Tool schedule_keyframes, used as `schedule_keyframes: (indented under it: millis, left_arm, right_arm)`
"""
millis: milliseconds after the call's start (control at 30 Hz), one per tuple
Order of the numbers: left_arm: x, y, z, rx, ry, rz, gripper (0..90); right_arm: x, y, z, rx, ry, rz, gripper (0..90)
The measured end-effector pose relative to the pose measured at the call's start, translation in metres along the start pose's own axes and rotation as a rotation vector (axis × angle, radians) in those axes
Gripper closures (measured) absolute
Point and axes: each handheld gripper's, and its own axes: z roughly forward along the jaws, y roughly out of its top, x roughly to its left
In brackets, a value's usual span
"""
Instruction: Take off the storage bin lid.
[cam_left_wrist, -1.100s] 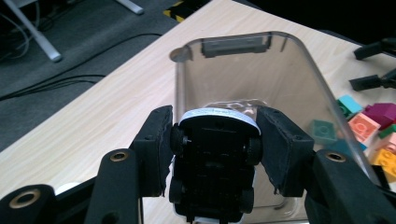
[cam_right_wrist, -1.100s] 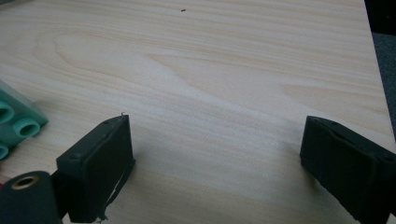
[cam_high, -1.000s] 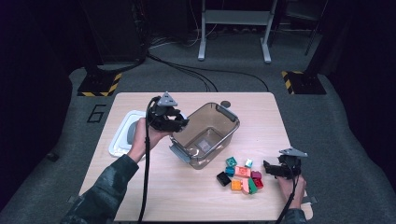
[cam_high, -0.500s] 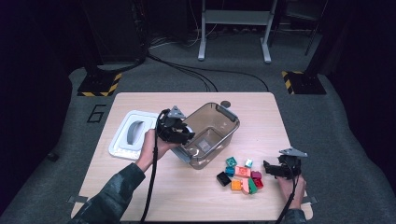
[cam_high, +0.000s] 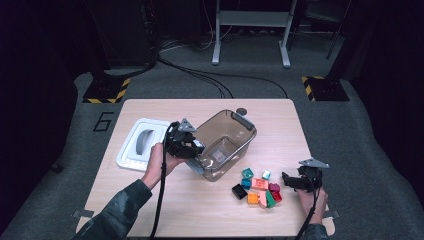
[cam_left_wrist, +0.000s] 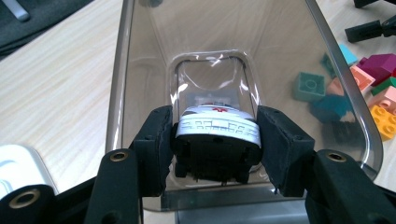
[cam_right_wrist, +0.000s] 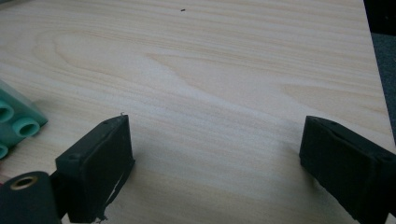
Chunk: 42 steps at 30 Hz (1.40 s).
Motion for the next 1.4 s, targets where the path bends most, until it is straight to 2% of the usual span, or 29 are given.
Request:
schedule_keyframes:
  millis: [533, 633, 900, 1100, 1167, 1267, 1400]
  left_arm:
    - [-0.003, -0.003, 0.005, 0.068, -0.008, -0.014, 47.7]
    - [-0.004, -0.002, 0.005, 0.083, 0.001, 0.008, 47.7]
    - [-0.007, 0.0, 0.011, 0.121, 0.007, 0.032, 46.9]
    - [-0.009, 0.002, 0.008, 0.102, 0.004, 0.033, 34.3]
    - [-0.008, 0.002, 0.004, 0.086, 0.003, 0.033, 29.8]
    - [-0.005, -0.001, -0.005, 0.058, -0.001, 0.012, 23.8]
    - [0.0, -0.01, -0.02, 0.025, 0.006, -0.004, 17.7]
  right_arm:
    - [0.0, 0.0, 0.0, -0.001, 0.001, -0.001, 8.6]
    - [0.0, 0.0, 0.0, 0.0, 0.001, 0.0, 8.6]
    - [0.0, 0.0, 0.0, -0.001, 0.001, 0.0, 8.6]
    - [0.0, 0.0, 0.0, 0.0, 0.002, -0.001, 8.6]
    - [0.0, 0.0, 0.0, 0.0, 0.002, 0.0, 8.6]
    - [0.0, 0.0, 0.0, 0.0, 0.002, -0.001, 8.5]
    - [0.0, 0.0, 0.0, 0.0, 0.002, -0.002, 8.5]
